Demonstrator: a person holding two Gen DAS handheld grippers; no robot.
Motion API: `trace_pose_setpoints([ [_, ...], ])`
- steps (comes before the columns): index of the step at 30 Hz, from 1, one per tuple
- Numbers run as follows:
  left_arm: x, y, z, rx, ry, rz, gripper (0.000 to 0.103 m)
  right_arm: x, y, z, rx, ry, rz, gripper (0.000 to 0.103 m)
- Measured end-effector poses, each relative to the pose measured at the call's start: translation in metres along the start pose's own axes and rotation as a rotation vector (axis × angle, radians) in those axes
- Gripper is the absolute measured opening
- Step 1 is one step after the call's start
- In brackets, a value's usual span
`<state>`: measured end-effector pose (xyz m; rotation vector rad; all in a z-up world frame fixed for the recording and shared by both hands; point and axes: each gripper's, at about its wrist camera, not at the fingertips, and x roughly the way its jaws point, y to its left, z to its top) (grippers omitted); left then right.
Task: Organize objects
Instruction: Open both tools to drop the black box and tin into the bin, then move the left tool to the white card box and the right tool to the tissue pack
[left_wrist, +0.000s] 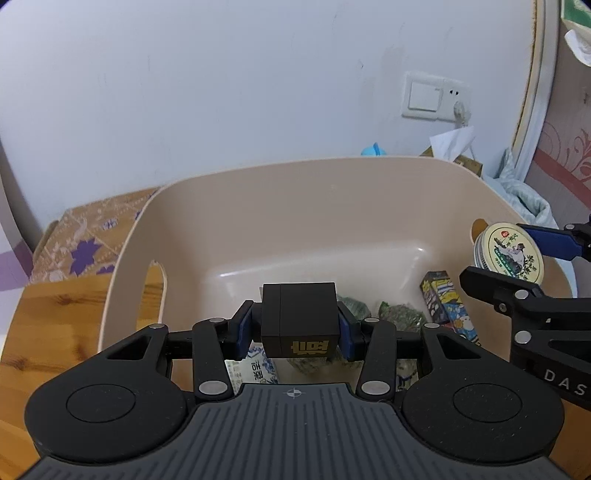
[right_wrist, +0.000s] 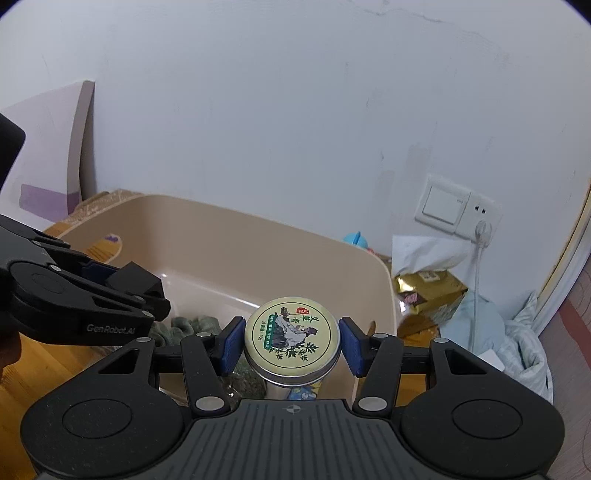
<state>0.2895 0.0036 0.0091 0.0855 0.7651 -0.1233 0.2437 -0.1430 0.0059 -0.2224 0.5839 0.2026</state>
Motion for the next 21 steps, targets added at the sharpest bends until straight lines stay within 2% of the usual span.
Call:
trace_pose_setpoints([
  [6, 0.002, 0.002, -0.001, -0.011, 0.022, -0.003, 0.046, 0.005, 0.002, -0.006, 0.006, 0.02, 0.013, 0.053],
  [7, 0.0, 0.002, 0.0, -0.011, 0.016, 0.0, 0.047, 0.005, 0.002, -0.006, 0.007, 0.019, 0.011, 0.059],
  [9, -0.005, 0.001, 0.001, -0.013, 0.01, 0.001, 0.063, 0.001, 0.003, -0.006, 0.0, 0.005, 0.001, 0.063],
  [11, -0.013, 0.001, 0.001, -0.015, -0.016, 0.005, 0.07, -0.004, 0.004, -0.005, -0.007, -0.006, -0.003, 0.067],
  [15, -0.031, 0.002, 0.002, -0.008, -0.059, 0.026, 0.075, -0.018, 0.005, -0.003, -0.009, -0.033, -0.013, 0.075],
  [21, -0.055, 0.008, -0.004, -0.018, -0.085, 0.03, 0.078, -0.037, 0.002, -0.005, 0.007, -0.047, -0.022, 0.085],
])
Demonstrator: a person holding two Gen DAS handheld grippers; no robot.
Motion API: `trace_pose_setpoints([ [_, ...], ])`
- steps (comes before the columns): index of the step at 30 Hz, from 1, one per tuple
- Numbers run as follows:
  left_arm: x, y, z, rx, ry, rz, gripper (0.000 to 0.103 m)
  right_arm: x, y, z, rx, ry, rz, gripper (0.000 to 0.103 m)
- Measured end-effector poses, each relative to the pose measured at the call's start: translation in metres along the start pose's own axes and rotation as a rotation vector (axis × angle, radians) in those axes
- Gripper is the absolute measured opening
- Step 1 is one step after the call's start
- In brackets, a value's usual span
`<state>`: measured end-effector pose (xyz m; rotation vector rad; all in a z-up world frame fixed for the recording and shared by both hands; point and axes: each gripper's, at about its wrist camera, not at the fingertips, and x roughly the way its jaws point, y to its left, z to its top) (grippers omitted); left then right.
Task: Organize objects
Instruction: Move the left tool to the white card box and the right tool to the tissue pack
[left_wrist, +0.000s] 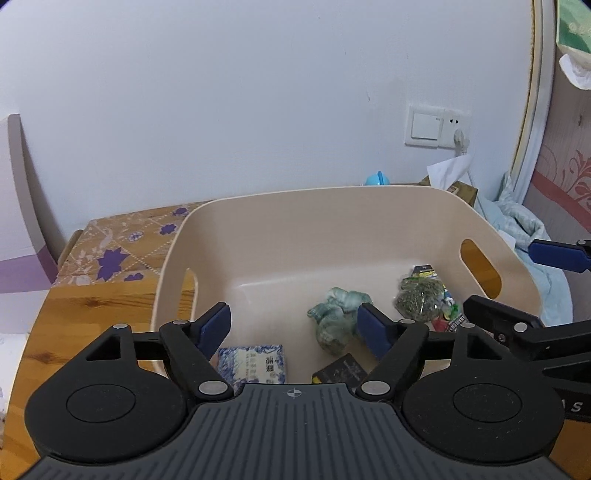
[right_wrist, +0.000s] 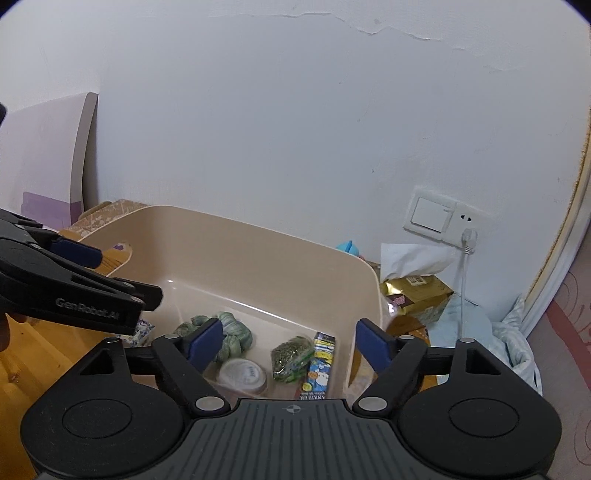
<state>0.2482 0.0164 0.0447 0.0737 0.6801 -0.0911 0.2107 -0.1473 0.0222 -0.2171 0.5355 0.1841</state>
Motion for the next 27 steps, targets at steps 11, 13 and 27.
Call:
trace_pose_setpoints([
  [11, -0.037, 0.005, -0.023, -0.008, -0.032, 0.014, 0.083, -0.026, 0.006, -0.015, -0.002, 0.008, 0.017, 0.103],
  [13, -0.04, 0.005, -0.028, -0.009, -0.029, 0.017, 0.084, -0.027, 0.009, -0.019, -0.006, 0.02, 0.02, 0.103],
  [27, -0.027, 0.013, -0.071, -0.014, 0.085, -0.003, 0.086, -0.023, 0.022, -0.054, -0.023, 0.132, 0.028, 0.103],
])
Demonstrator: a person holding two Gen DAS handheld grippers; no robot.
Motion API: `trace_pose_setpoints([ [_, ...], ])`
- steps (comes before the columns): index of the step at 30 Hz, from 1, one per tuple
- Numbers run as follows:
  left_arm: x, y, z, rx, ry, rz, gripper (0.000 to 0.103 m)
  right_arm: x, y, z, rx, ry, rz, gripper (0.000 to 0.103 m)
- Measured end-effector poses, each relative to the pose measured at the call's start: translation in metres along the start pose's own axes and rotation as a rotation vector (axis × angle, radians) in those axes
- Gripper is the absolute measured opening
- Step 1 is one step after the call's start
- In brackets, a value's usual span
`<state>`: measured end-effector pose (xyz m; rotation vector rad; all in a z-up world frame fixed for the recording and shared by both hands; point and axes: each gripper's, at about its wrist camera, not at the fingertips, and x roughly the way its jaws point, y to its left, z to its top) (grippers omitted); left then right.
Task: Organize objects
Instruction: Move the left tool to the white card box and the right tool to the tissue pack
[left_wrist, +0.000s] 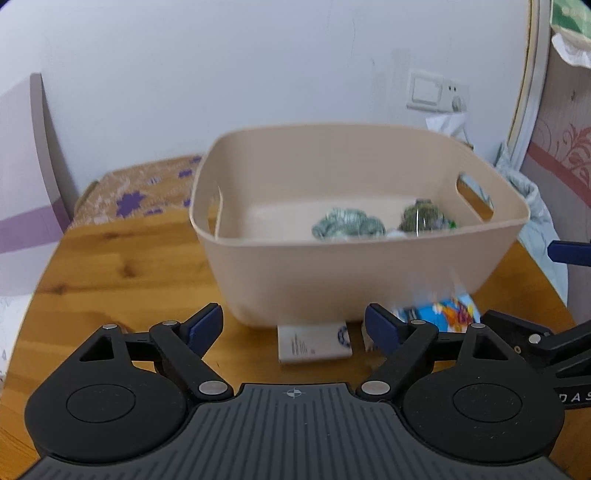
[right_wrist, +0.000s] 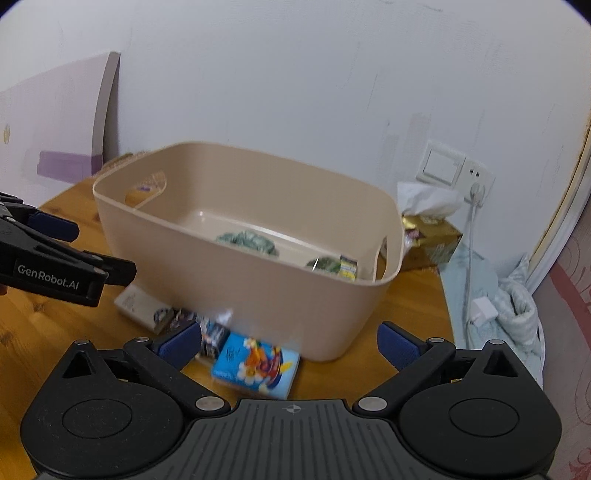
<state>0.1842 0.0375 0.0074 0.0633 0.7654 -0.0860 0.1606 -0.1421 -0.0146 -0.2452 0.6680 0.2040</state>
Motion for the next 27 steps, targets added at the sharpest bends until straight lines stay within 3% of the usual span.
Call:
trace_pose_setpoints([
  [18, 0.052, -0.002, -0.021, -0.013, 0.121, -0.024, 0.086, 0.055, 0.011, -0.028, 0.025, 0.162, 0.037, 0.103],
  [27, 0.074, 0.005, -0.02, -0.047, 0.148, -0.046, 0.086, 0.072, 0.014, -0.031, 0.052, 0.187, 0.052, 0.103],
])
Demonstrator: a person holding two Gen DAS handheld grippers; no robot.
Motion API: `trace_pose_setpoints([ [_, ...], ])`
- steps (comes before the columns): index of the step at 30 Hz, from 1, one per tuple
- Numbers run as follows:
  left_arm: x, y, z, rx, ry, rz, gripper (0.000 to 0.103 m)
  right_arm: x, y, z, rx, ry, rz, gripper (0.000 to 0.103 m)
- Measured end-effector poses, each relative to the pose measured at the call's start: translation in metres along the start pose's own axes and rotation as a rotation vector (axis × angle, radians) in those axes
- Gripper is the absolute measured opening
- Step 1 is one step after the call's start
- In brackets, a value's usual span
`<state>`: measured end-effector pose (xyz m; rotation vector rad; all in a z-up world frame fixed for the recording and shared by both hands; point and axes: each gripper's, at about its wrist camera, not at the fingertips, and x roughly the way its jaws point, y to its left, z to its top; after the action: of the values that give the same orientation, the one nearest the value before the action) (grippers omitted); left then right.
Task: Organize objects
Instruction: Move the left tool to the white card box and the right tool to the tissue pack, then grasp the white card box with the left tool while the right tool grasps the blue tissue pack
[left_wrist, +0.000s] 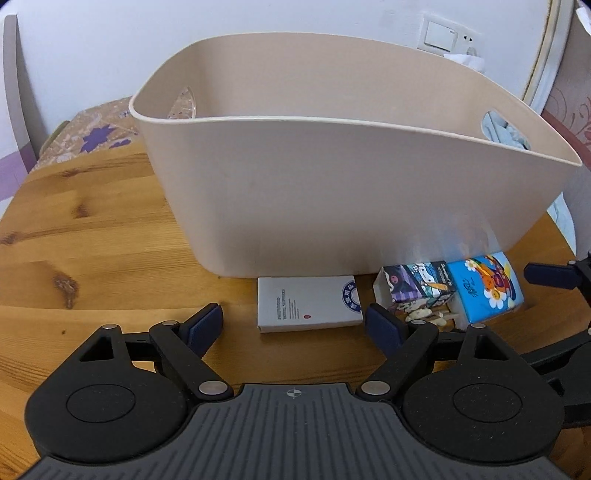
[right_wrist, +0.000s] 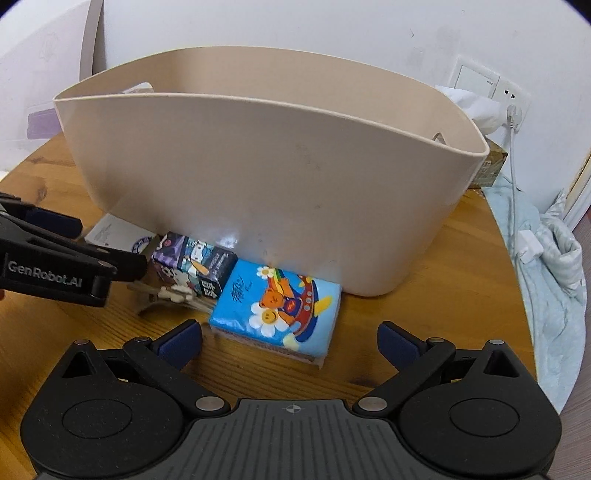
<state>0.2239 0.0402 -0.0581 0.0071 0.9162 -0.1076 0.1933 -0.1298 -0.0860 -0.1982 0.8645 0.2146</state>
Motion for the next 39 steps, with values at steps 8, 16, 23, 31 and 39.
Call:
trace_pose_setpoints([
  [8, 0.005, -0.001, 0.003, 0.008, -0.018, 0.004, 0.086, 0.003, 0.005, -0.003, 0.02, -0.019, 0.005, 0.101],
  [16, 0.004, -0.003, 0.004, 0.033, -0.046, 0.028, 0.063, 0.002, -0.002, -0.004, 0.064, -0.034, 0.049, 0.073],
  [23, -0.003, -0.002, -0.002, 0.028, -0.04, 0.017, 0.061, -0.006, 0.003, -0.01, 0.057, -0.037, 0.064, 0.065],
  [31, -0.021, -0.004, -0.013, 0.017, -0.055, 0.009, 0.061, -0.022, 0.002, -0.019, 0.062, -0.047, 0.054, 0.065],
  [39, -0.055, -0.005, -0.016, 0.018, -0.112, 0.001, 0.061, -0.051, -0.013, -0.021, 0.065, -0.093, 0.039, 0.065],
])
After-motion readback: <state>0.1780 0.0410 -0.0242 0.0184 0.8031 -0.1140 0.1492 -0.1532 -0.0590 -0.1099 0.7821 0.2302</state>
